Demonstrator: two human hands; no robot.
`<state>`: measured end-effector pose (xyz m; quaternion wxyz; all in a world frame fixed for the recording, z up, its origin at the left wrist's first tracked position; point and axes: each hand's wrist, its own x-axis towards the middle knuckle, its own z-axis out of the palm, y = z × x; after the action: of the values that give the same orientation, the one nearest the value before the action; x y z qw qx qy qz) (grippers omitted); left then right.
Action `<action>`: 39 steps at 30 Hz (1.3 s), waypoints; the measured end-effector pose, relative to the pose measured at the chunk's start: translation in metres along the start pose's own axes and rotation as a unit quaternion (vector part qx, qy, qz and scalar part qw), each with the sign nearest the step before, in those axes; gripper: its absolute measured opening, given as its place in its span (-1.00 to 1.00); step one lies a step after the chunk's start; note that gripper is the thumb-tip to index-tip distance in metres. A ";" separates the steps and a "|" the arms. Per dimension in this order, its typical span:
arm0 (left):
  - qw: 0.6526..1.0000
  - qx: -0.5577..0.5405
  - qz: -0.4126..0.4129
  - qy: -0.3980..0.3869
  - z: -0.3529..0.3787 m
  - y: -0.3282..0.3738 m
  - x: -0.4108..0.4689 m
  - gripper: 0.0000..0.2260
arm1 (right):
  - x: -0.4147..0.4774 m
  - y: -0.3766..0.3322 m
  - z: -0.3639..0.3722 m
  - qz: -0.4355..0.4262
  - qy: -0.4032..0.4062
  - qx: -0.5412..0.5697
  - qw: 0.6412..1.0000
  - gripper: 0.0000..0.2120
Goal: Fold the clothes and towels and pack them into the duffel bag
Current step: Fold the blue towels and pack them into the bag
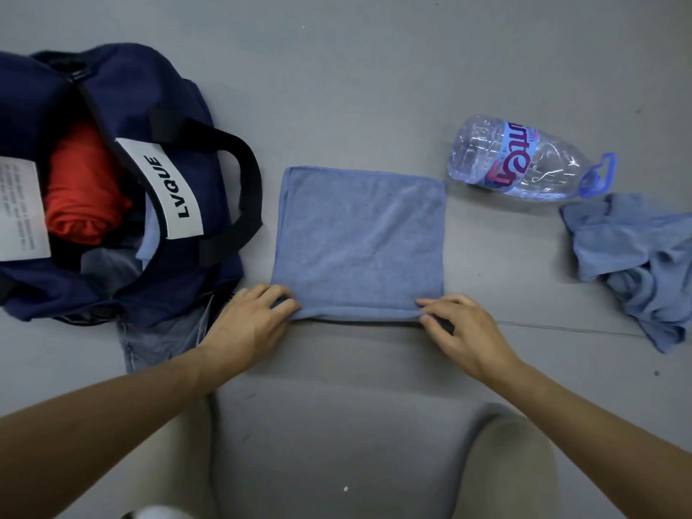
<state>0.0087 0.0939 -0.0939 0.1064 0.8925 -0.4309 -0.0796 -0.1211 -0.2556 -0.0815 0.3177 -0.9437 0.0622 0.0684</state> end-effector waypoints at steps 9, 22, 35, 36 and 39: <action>0.992 -0.093 -0.076 -0.030 -0.023 -0.005 0.011 -0.63 | -0.006 0.011 0.008 -0.097 -0.041 -0.183 0.978 -0.60; 0.944 -0.274 -0.144 -0.112 -0.061 -0.012 0.023 -0.89 | 0.027 -0.017 -0.053 0.142 -0.328 0.034 0.933 -0.74; 0.932 -0.246 -0.265 0.029 -0.053 -0.033 0.114 -0.88 | 0.111 -0.002 -0.056 0.214 -0.022 0.068 0.974 -0.68; 0.925 -0.246 -0.289 0.032 -0.048 -0.033 0.120 -0.88 | 0.113 -0.001 -0.053 0.214 -0.010 0.047 0.976 -0.74; 0.936 -0.162 -0.305 0.063 -0.038 -0.023 0.123 -0.77 | 0.110 0.002 -0.048 0.179 0.021 -0.057 0.982 -0.74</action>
<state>0.1100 0.0158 -0.0697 0.2473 0.9549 -0.1113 -0.1206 -0.0092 -0.2945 -0.0634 0.2443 -0.9351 0.2330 0.1080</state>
